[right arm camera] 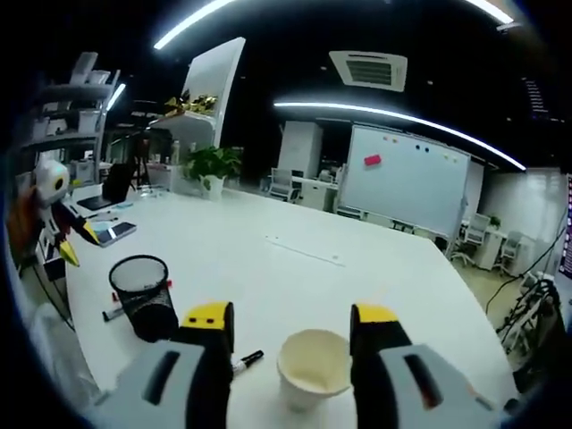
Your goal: Place the scattered laser pointers and whiteboard markers into the pen holder and stack the scattered paper cups together
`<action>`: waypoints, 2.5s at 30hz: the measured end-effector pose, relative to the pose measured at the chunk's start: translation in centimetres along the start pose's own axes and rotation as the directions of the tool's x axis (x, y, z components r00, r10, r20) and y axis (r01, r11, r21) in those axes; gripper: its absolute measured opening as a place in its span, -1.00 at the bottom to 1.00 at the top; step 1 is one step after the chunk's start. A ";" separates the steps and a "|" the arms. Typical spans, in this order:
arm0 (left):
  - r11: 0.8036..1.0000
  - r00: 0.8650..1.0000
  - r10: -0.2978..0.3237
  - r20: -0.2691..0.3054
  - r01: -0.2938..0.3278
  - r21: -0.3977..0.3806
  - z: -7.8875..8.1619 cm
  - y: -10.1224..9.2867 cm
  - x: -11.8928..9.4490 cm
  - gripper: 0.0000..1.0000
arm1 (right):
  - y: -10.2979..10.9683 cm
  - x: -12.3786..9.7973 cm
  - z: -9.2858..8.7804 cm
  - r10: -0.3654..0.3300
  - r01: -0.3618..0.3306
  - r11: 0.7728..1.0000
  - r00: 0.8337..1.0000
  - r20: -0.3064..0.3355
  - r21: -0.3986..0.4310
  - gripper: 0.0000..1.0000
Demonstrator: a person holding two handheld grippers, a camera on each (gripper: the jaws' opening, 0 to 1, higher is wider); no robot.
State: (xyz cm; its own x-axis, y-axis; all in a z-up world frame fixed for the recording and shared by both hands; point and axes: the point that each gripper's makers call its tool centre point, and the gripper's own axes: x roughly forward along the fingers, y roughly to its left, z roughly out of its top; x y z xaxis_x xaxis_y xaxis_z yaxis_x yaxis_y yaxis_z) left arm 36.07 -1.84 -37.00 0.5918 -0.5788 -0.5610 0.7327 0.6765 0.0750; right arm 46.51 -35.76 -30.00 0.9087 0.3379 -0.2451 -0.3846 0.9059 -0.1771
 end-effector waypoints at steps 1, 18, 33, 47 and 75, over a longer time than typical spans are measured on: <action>1.000 1.000 0.000 0.000 0.000 0.000 0.0 0.0 0.0 -0.12 | 0.0 0.0 0.0 0.001 -0.001 1.000 1.000 -0.001 0.000 0.05; 1.000 1.000 0.000 0.003 0.000 0.000 0.0 0.1 -0.1 -0.12 | 0.5 -0.2 -0.7 0.017 -0.018 1.000 0.998 -0.053 -0.018 0.05; 1.000 1.000 0.000 0.001 0.000 -0.003 -0.1 0.1 -0.1 -0.12 | 1.1 -0.2 -1.3 0.032 -0.035 0.999 0.995 -0.094 -0.032 0.05; 1.000 1.000 -0.004 0.000 0.004 -0.006 -0.2 0.0 0.1 -0.12 | 1.7 -0.7 -1.3 0.029 -0.038 0.997 0.992 -0.126 -0.067 0.09; 1.000 1.000 -0.004 0.001 0.004 -0.005 -0.2 0.1 0.1 -0.12 | 3.3 -1.1 -1.9 0.076 -0.095 0.990 0.982 -0.174 -0.103 0.08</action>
State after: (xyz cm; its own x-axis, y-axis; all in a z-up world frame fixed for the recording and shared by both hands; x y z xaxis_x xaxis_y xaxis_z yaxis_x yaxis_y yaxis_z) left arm 36.10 -1.69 -37.23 0.5896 -0.5816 -0.5605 0.7332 0.6765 0.0692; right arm 43.94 -33.61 -32.14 0.8349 0.3559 -0.4198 -0.4835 0.8387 -0.2506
